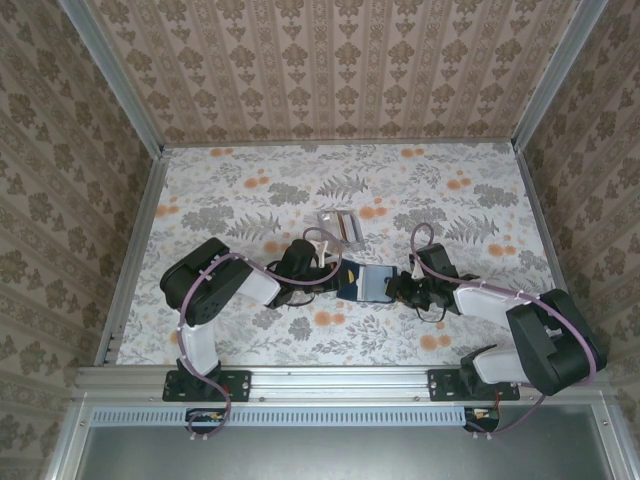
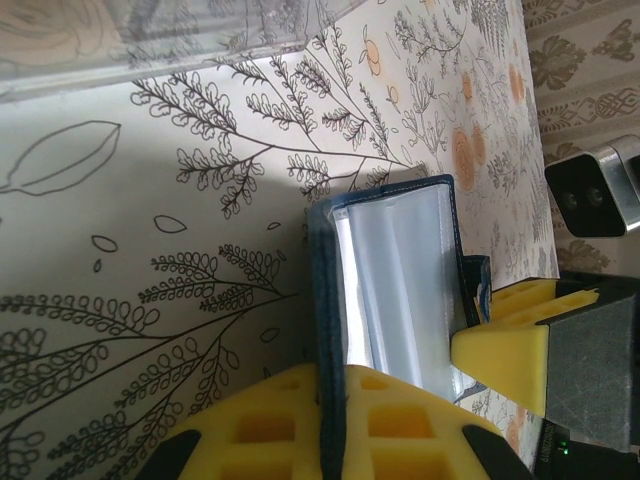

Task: Put the credit cards into the card holder
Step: Flip over the card slot in the card holder.

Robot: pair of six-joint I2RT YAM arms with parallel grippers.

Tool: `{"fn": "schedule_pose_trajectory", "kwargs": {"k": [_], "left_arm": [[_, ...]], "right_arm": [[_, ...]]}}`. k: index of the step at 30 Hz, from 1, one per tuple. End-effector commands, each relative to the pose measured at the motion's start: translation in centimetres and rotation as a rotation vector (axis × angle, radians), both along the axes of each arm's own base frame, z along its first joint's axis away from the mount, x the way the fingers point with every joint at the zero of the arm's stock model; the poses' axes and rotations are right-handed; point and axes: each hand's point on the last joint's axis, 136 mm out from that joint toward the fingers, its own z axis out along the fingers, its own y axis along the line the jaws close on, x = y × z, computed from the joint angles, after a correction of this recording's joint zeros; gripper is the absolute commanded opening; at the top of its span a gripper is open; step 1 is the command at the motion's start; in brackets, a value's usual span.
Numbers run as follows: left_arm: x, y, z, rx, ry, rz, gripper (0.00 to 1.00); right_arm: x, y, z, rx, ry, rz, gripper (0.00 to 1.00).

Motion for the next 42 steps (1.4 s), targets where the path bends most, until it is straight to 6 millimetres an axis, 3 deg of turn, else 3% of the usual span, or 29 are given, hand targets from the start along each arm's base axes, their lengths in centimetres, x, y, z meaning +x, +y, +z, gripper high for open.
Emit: {"fn": "schedule_pose_trajectory", "kwargs": {"k": [1, 7, 11, 23, 30, 42], "left_arm": [[-1.8, 3.6, -6.8, 0.209, 0.148, 0.055, 0.0], [-1.8, 3.5, -6.8, 0.208, 0.145, 0.055, 0.0], [-1.8, 3.5, -6.8, 0.208, 0.143, 0.053, 0.0], [-1.3, 4.1, -6.2, 0.171, 0.146, 0.079, 0.0], [-1.0, 4.4, -5.7, 0.132, 0.157, 0.089, 0.09], [0.3, 5.5, -3.3, 0.08, 0.136, 0.122, 0.43]], "right_arm": [[-1.5, 0.5, -2.3, -0.032, 0.075, 0.041, 0.25], [-1.4, 1.1, -2.9, -0.036, 0.106, 0.044, 0.27], [-1.0, 2.5, -2.7, 0.005, 0.103, 0.078, 0.27], [-0.1, 5.1, -1.6, 0.039, 0.067, 0.185, 0.4], [0.1, 6.1, -1.1, 0.048, 0.053, 0.228, 0.46], [0.2, 6.4, -1.5, 0.021, 0.07, 0.26, 0.51]]}}
